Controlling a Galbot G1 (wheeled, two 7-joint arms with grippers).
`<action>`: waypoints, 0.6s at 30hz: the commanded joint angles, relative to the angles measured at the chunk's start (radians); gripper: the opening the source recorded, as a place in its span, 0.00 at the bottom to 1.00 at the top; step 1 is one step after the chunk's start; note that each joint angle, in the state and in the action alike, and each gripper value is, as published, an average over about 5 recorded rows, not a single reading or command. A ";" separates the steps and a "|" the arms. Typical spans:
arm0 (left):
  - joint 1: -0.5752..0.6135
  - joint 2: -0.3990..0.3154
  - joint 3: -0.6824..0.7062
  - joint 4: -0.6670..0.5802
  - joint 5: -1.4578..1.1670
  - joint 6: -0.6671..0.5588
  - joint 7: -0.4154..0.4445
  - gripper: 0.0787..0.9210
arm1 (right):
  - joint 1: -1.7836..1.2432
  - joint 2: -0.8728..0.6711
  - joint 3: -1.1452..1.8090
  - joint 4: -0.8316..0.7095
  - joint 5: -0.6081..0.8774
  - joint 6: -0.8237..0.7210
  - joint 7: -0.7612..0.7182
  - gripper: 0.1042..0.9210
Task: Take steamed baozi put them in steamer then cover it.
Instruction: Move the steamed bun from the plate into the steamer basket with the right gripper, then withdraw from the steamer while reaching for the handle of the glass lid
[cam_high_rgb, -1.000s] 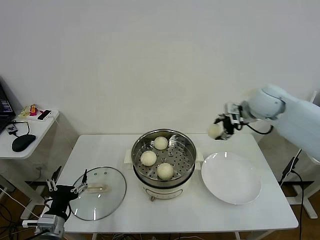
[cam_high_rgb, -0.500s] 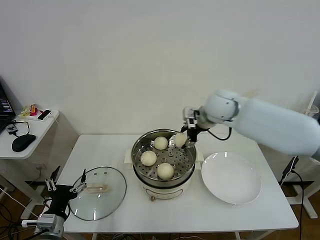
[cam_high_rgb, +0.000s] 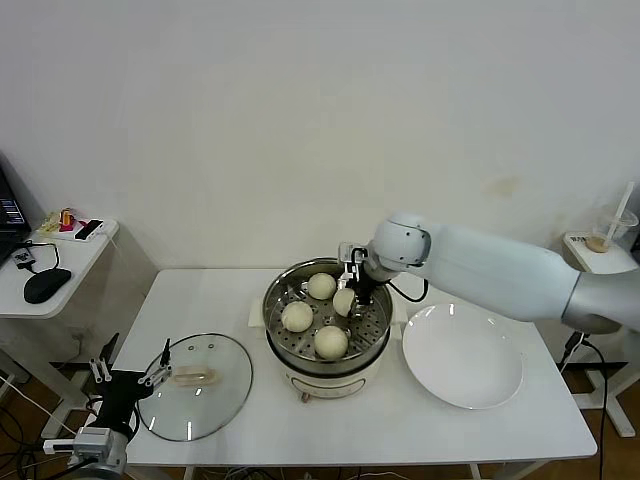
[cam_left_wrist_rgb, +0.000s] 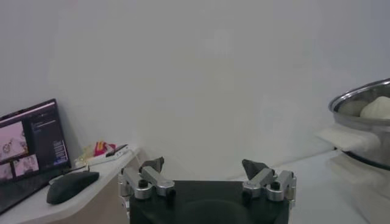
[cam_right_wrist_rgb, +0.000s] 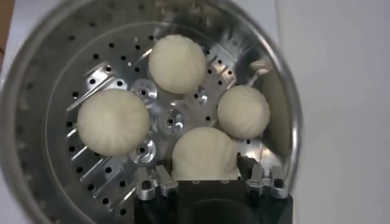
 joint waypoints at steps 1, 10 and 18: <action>0.000 0.000 0.001 -0.001 0.000 0.000 0.000 0.88 | -0.034 0.029 0.000 -0.032 -0.018 -0.014 0.012 0.68; 0.002 -0.001 0.000 -0.005 0.000 0.001 -0.001 0.88 | 0.019 -0.044 0.046 0.030 0.003 -0.030 -0.002 0.86; 0.003 0.000 0.000 -0.009 0.000 0.000 0.000 0.88 | -0.038 -0.209 0.217 0.214 0.088 -0.011 0.219 0.88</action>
